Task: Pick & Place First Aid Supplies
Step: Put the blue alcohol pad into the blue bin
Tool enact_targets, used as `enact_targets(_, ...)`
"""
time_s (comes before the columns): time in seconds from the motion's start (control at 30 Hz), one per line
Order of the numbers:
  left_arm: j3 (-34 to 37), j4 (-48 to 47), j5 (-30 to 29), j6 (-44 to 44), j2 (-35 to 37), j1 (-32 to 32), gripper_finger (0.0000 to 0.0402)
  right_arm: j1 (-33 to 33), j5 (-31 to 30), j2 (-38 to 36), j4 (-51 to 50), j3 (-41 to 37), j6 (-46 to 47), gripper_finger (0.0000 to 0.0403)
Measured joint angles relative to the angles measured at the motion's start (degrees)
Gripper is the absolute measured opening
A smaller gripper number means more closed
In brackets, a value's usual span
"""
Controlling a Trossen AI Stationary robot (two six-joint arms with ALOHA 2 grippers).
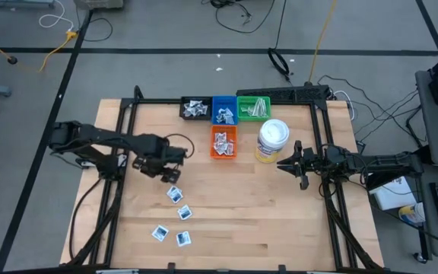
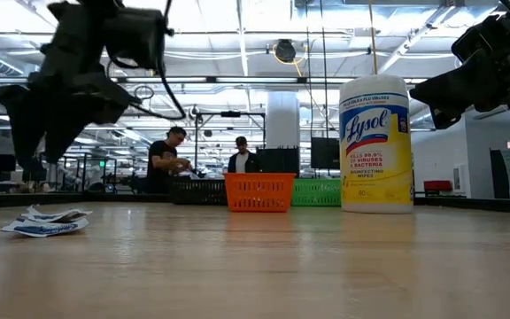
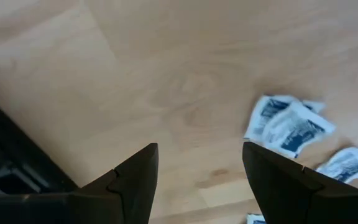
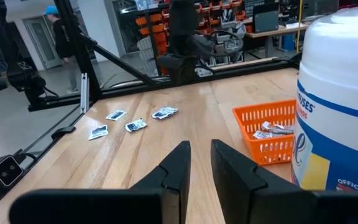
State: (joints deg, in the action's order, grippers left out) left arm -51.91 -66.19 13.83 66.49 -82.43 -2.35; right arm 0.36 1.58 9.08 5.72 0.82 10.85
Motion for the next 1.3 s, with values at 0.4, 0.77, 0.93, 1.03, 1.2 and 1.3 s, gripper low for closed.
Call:
enact_targets(0.4,-0.05,11.83,-0.59,8.71,0.04,24.23,0.0237,0.01,0.00,0.00,0.01,0.01,0.00,0.0059)
enact_targets(0.77,-0.05,18.72,-0.83,10.81,0.04,39.69,0.0237,0.01,0.00,0.00,0.02,0.00,0.01,0.0059)
enact_targets(0.93,-0.12,19.67,0.14,13.29,-3.25,41.14,0.0237,0.01,0.00,0.00,0.02,0.01,0.00,0.0059)
enact_targets(1.03,-0.09,21.01,2.03,13.61,-6.98,41.30,0.0237,0.02,0.00,0.00,0.00,0.00,0.00,0.0059)
enact_targets(1.2,-2.08,21.68,2.37,13.83,-12.51,41.38,0.0237,0.01,0.00,-0.02,0.01,0.01,0.00,0.0059)
enact_targets(1.3,-3.17,23.03,1.17,14.31,-14.88,41.38,0.0237,0.02,0.00,-0.02,0.02,0.01,0.00,0.0059)
